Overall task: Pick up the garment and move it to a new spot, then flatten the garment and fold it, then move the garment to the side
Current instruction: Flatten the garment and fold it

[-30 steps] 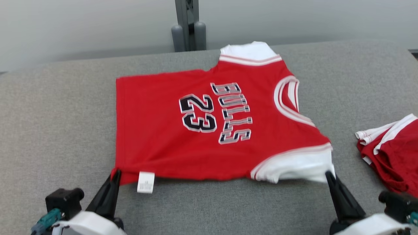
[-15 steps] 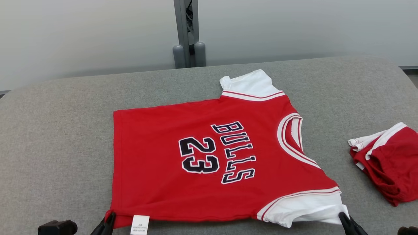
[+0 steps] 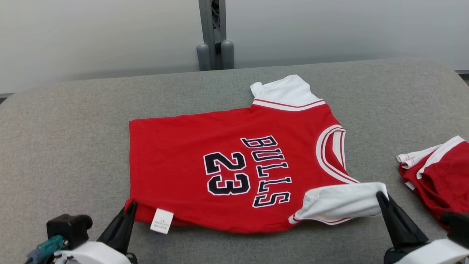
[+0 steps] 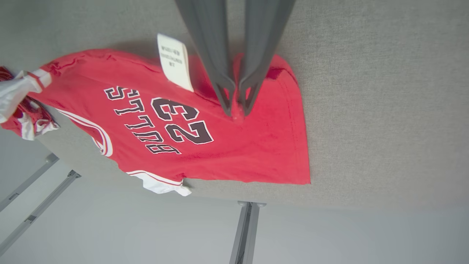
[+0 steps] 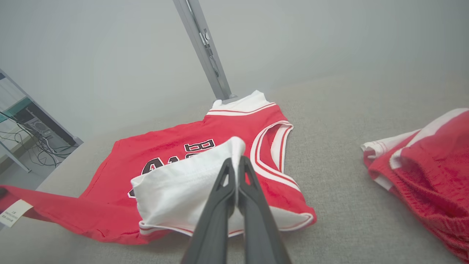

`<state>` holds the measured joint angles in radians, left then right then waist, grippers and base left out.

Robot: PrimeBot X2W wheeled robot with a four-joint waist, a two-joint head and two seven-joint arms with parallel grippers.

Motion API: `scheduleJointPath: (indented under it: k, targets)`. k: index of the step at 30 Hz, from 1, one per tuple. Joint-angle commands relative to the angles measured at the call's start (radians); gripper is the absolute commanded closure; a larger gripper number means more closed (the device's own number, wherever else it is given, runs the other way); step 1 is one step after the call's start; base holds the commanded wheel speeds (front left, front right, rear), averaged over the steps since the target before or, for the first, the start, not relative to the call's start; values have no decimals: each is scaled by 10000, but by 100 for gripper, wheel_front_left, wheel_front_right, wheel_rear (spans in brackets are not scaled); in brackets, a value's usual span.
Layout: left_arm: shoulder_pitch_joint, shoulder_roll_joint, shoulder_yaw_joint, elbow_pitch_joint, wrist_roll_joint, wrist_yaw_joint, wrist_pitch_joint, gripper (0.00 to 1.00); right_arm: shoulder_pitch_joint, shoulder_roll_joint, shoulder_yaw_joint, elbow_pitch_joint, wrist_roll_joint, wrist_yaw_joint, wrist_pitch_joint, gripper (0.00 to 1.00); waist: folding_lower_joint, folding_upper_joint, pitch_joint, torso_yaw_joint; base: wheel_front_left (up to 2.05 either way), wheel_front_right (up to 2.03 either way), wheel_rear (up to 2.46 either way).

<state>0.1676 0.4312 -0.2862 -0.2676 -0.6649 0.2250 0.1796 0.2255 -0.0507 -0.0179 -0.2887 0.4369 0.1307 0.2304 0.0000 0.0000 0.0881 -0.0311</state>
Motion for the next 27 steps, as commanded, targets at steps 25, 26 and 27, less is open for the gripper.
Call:
scheduleJointPath:
  k: [25,26,27]
  targets:
    - [-3861,-817,-119,3473,-510,-1173,-283,100,-6073,-1695,1766,5320,-18,-2,-1880,100,0,0,2262,690,0,0,0]
    - [-3892,-837,-132,3590,-547,-1194,-276,100,-6107,-1718,1772,5551,32,-2,-1904,100,0,0,2280,707,0,0,0]
    - [-3912,-855,-150,3679,-602,-1238,-240,100,-6148,-1720,1798,5735,119,-2,-1934,100,0,0,2314,715,0,0,0]
